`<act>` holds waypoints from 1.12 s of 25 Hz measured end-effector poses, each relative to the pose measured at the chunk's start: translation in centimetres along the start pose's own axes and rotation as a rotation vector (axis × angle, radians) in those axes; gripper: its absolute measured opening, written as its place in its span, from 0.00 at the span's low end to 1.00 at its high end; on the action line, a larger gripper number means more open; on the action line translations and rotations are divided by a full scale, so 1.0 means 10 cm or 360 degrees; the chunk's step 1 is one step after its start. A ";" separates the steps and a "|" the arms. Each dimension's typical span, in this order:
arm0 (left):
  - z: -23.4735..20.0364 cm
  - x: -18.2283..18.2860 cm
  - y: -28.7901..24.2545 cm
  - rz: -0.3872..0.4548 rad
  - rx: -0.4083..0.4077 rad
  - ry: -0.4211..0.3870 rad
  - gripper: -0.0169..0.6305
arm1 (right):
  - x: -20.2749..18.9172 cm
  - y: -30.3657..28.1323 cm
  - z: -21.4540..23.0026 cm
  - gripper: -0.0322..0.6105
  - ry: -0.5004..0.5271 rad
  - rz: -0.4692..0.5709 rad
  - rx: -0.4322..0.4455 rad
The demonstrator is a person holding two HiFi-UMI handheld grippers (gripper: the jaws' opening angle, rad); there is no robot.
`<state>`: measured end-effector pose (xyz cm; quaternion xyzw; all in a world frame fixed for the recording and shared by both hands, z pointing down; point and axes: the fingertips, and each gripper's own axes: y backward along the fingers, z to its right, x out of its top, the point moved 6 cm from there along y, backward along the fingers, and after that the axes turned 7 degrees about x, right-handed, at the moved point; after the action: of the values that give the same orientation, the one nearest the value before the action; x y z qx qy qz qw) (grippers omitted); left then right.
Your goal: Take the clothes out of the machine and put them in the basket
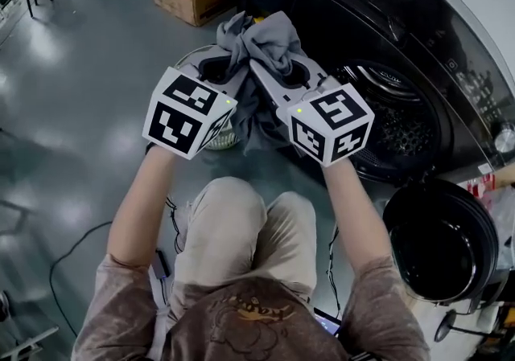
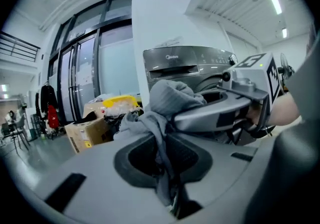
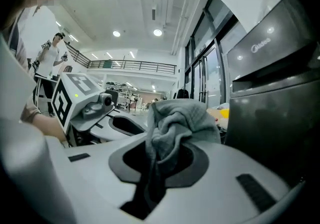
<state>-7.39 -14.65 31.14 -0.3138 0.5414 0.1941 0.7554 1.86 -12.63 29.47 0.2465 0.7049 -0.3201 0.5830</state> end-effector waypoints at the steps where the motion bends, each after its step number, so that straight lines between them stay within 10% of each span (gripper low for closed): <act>1: -0.08 0.03 0.03 0.0003 0.0031 -0.0002 0.12 | 0.06 -0.07 0.00 0.14 0.0011 0.0010 0.0018; 15: -1.25 0.49 0.28 0.0040 0.0410 -0.0134 0.12 | 0.96 -1.10 0.13 0.14 0.0118 0.0183 0.0231; 28: -1.82 0.45 0.24 0.0063 0.0425 -0.0107 0.12 | 0.99 -1.57 0.54 0.14 0.0029 0.0191 0.0153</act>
<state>-20.08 -25.54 22.28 -0.1931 0.5429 0.1457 0.8042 -7.88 -27.43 21.72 0.3189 0.6779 -0.3158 0.5823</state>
